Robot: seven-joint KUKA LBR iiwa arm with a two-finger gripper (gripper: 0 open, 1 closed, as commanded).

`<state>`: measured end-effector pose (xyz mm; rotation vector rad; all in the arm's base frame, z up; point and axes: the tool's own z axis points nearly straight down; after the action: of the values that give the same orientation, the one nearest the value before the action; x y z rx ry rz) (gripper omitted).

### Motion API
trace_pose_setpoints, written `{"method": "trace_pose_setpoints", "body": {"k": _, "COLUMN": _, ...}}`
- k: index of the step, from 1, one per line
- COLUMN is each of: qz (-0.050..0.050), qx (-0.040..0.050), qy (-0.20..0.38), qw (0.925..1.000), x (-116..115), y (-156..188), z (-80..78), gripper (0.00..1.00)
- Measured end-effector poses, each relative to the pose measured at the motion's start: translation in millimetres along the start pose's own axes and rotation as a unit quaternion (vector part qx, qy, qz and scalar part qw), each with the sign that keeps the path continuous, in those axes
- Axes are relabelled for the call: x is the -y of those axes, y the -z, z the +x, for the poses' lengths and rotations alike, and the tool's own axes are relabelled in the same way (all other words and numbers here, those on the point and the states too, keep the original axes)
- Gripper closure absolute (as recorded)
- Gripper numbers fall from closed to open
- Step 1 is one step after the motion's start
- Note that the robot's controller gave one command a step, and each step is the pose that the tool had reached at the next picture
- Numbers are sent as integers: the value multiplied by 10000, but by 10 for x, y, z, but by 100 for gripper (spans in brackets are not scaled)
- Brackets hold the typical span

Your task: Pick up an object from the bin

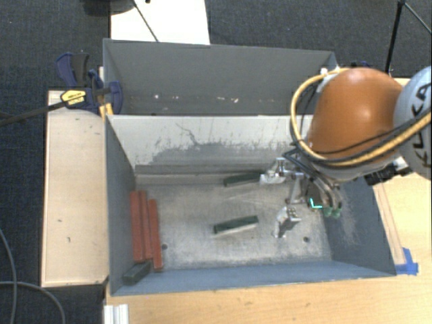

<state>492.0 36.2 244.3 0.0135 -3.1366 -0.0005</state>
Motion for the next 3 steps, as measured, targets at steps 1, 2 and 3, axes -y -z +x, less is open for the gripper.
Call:
{"method": "trace_pose_setpoints", "body": {"k": 1, "qz": -1, "qx": 28, "qy": -2, "qw": 10000, "x": 1, "y": 25, "z": -9, "gripper": 0}}
{"method": "trace_pose_setpoints", "body": {"k": 2, "qz": 3, "qx": 20, "qy": 275, "qw": 9996, "x": -137, "y": 503, "z": -21, "gripper": 0}}
{"method": "trace_pose_setpoints", "body": {"k": 3, "qz": 2, "qx": 92, "qy": 574, "qw": 9983, "x": -147, "y": 207, "z": -94, "gripper": 0}}
